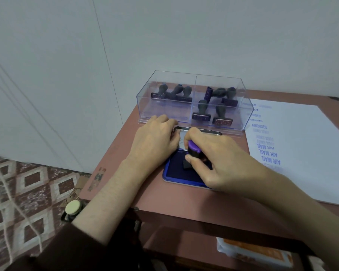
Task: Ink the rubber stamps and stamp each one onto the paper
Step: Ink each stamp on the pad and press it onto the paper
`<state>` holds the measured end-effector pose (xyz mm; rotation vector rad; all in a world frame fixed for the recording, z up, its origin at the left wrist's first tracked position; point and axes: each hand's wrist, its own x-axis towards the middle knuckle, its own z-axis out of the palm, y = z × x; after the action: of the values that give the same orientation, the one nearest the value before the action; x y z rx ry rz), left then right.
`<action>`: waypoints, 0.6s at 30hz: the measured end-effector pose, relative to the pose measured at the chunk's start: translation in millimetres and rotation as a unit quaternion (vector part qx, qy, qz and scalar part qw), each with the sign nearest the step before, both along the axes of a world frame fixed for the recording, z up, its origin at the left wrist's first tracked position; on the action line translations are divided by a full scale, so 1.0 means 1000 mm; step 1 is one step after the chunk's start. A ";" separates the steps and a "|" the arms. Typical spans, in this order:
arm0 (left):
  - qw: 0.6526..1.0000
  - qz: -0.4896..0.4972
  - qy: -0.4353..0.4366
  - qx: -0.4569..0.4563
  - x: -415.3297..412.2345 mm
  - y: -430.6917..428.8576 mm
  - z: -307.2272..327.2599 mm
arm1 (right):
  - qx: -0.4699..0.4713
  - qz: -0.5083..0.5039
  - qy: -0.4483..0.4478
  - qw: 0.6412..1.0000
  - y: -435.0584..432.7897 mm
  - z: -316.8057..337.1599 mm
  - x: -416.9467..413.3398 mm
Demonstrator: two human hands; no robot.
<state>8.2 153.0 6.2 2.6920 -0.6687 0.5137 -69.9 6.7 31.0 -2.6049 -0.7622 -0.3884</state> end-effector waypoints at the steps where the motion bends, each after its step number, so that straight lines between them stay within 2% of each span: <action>1: 1.000 0.000 0.001 0.004 -0.001 0.000 0.001 | -0.001 0.002 -0.002 1.000 0.001 0.000 -0.001; 7: 0.999 -0.011 0.014 0.031 -0.002 0.000 0.008 | 0.021 -0.009 0.009 1.000 0.000 0.002 -0.003; 10: 0.999 -0.011 0.016 0.038 -0.004 -0.001 0.014 | 0.121 -0.050 0.057 0.990 -0.005 0.002 -0.003; 12: 1.000 -0.020 0.002 0.016 -0.006 -0.003 0.020 | 0.214 -0.085 0.091 0.969 -0.008 0.001 -0.001; 14: 0.999 -0.041 -0.013 -0.016 -0.008 -0.009 0.028 | 0.368 -0.098 0.146 0.913 -0.017 0.002 0.000; 16: 0.996 -0.075 -0.024 -0.038 -0.010 -0.020 0.036 | 0.518 -0.100 0.203 0.825 -0.035 0.007 0.002; 17: 0.994 -0.100 -0.028 -0.047 -0.011 -0.028 0.040 | 0.568 -0.102 0.218 0.787 -0.046 0.012 0.003; 18: 0.990 -0.127 -0.028 -0.051 -0.012 -0.036 0.043 | 0.598 -0.106 0.219 0.764 -0.060 0.016 0.005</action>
<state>-3.7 116.7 48.9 2.4575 -0.9581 0.5426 -65.3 -53.1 47.3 -1.4235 0.0375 -0.1884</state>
